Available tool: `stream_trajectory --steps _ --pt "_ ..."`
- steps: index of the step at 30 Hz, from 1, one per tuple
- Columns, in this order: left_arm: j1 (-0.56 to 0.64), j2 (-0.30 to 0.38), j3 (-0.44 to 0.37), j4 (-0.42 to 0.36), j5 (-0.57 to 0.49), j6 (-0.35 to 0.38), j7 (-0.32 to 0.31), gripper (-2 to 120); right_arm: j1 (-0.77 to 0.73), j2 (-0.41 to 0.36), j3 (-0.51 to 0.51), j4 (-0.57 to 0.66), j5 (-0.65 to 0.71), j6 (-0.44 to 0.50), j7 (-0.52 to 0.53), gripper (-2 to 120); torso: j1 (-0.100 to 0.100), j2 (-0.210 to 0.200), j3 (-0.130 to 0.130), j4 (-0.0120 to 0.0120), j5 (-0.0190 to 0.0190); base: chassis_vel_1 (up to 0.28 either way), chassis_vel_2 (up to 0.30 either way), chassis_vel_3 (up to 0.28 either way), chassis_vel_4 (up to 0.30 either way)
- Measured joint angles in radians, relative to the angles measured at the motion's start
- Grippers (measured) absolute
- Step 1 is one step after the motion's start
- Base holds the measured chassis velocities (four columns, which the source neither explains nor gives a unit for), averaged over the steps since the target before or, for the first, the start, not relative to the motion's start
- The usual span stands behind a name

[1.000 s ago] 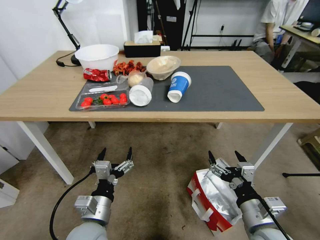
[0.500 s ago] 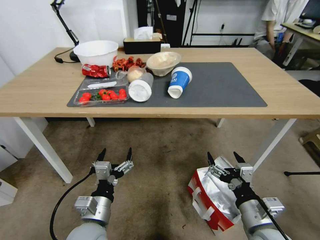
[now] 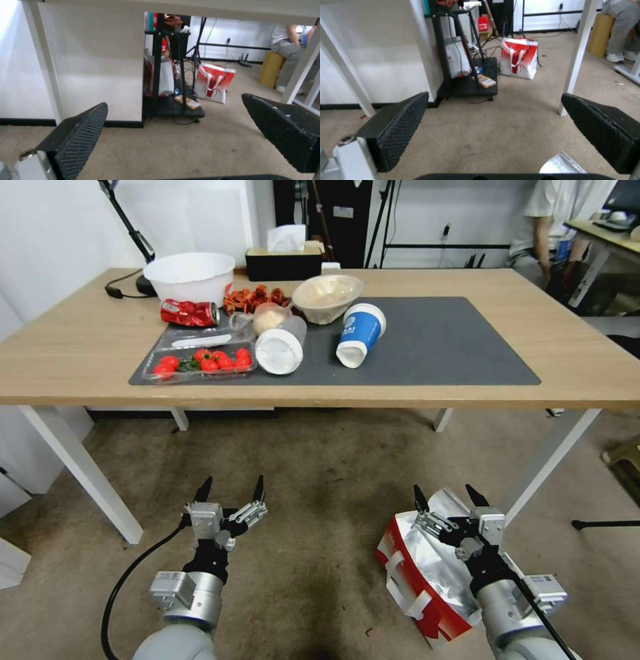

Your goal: Pick up the food delivery bag from the floor and place it on the table.

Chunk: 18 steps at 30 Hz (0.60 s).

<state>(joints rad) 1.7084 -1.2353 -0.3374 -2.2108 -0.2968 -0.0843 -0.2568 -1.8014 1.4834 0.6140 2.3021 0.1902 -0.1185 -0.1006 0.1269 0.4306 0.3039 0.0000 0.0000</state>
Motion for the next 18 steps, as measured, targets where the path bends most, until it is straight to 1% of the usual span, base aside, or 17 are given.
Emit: stream_trajectory --steps 7,11,18 --pt "0.000 0.000 0.000 0.001 0.000 -0.001 0.000 100 0.000 0.000 0.000 0.000 0.000 0.000 -0.005 100 -0.011 -0.030 -0.020 0.0000 0.0000 0.000 0.000 0.000 0.000" --pt "0.000 -0.001 -0.001 0.002 0.000 -0.002 0.001 100 0.000 0.000 0.001 0.000 0.000 0.000 -0.006 100 -0.014 -0.041 -0.027 0.0000 -0.0001 0.000 0.000 0.000 0.000" --pt "0.000 -0.007 0.002 0.022 0.017 -0.019 0.004 100 -0.005 -0.004 0.003 0.004 0.002 0.001 -0.007 100 -0.025 -0.074 -0.048 0.0001 0.0000 0.000 0.000 0.000 0.000"
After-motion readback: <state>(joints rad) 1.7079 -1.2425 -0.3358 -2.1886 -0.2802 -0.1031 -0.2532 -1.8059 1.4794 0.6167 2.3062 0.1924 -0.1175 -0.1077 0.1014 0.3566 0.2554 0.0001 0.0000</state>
